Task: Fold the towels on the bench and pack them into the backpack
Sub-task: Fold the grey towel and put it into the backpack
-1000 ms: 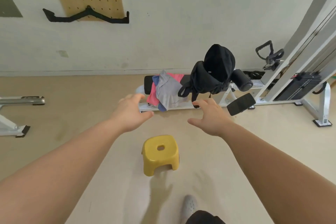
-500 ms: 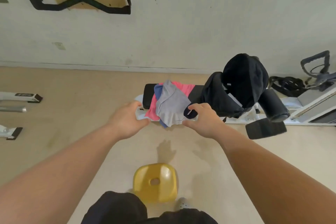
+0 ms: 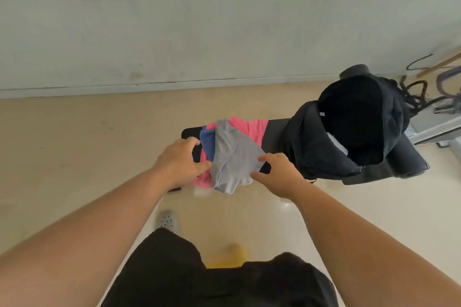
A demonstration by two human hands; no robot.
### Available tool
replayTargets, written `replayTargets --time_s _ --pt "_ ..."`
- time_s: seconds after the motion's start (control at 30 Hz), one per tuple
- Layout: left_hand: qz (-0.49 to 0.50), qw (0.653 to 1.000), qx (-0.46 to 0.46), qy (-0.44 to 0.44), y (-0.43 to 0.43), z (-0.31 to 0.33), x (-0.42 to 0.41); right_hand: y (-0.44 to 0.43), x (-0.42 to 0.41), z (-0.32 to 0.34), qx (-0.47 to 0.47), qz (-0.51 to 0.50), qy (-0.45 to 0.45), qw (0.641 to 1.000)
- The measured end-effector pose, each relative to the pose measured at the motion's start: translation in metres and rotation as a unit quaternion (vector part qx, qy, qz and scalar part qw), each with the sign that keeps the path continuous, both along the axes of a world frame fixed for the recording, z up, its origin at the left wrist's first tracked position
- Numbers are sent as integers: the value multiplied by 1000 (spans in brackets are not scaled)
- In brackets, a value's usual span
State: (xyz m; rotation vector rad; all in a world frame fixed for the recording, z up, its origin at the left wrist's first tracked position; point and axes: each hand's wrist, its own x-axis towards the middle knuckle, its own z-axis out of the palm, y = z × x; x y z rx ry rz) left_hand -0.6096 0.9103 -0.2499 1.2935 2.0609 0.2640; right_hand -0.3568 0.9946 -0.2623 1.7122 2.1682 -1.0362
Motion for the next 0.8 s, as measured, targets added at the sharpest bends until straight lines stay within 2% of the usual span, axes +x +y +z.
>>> replayTargets --time_s 0.2,0.33,0.4,0.5,0.6,0.7,0.8 --pt "-24 998 -40 -34 54 -60 -28 37 -35 -55 -46 -33 -22 998" --pt "-39 997 -51 -42 86 -125 -14 75 -45 -116 -89 -70 53 992" --pt "-26 998 -47 -43 105 -164 -6 98 -51 -156 -87 -55 75 992" --pt "8 1000 -8 -22 127 -221 6 130 -54 -211 -10 11 62 998" --pt "-35 993 62 94 141 -276 11 156 -52 -259 89 112 8 990" --pt "-119 970 96 189 143 -323 12 171 -54 -303 162 252 20 954" --pt "-135 959 164 190 137 -361 15 183 -57 -343 232 311 72 919"
